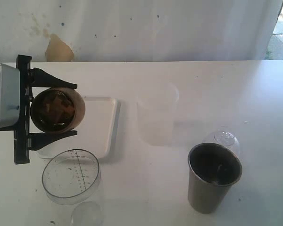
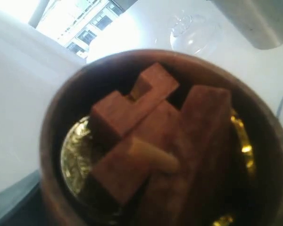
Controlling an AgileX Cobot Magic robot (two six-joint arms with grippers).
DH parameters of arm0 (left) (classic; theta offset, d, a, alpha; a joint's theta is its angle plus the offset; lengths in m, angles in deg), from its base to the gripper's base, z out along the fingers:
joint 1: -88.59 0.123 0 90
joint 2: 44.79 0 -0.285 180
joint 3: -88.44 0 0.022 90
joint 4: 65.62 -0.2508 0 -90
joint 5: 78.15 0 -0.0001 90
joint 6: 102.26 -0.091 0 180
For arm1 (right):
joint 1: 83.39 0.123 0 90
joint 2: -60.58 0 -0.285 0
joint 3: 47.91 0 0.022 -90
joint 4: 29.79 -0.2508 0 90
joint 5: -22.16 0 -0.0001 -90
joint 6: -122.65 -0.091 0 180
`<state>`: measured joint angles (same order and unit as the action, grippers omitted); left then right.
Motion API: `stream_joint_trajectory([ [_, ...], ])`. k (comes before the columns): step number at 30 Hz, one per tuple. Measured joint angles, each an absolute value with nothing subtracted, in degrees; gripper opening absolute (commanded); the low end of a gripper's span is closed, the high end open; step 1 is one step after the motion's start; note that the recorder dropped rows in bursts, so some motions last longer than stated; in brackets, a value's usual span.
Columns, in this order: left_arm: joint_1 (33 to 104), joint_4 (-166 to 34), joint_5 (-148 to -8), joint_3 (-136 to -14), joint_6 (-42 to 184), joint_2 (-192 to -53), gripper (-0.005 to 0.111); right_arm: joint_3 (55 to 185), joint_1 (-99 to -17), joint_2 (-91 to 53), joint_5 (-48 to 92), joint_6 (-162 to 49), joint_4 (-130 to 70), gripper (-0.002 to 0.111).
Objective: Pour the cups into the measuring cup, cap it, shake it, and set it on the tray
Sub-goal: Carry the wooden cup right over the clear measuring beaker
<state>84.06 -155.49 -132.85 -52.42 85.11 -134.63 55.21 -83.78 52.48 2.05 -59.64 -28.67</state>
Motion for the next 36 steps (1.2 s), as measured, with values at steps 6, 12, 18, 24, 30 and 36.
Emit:
stream_joint_trajectory([
  [6, 84.1, -154.4, -135.4, -52.4, 83.4, -134.6, 0.000, 55.2, -83.8, 52.5, 2.0, -59.6, -28.7, 0.000],
  [12, 84.1, -152.9, -138.3, -52.4, 81.9, -134.6, 0.000, 55.2, -83.8, 52.5, 2.0, -59.6, -28.7, 0.000],
  [18, 84.1, -152.9, -138.3, -52.4, 75.1, -134.6, 0.000, 55.2, -83.8, 52.5, 2.0, -59.6, -28.7, 0.000],
  [24, 84.1, -152.9, -139.8, -52.4, 71.5, -134.6, 0.000, 55.2, -83.8, 52.5, 2.0, -59.6, -28.7, 0.000],
  [30, 84.1, -153.0, -141.4, -52.4, 71.4, -134.6, 0.000, 55.2, -83.8, 52.5, 2.0, -59.6, -28.7, 0.000],
  [36, 84.0, -154.2, -141.6, -52.4, 69.2, -134.6, 0.000, 55.2, -83.8, 52.5, 2.0, -59.6, -28.7, 0.000],
])
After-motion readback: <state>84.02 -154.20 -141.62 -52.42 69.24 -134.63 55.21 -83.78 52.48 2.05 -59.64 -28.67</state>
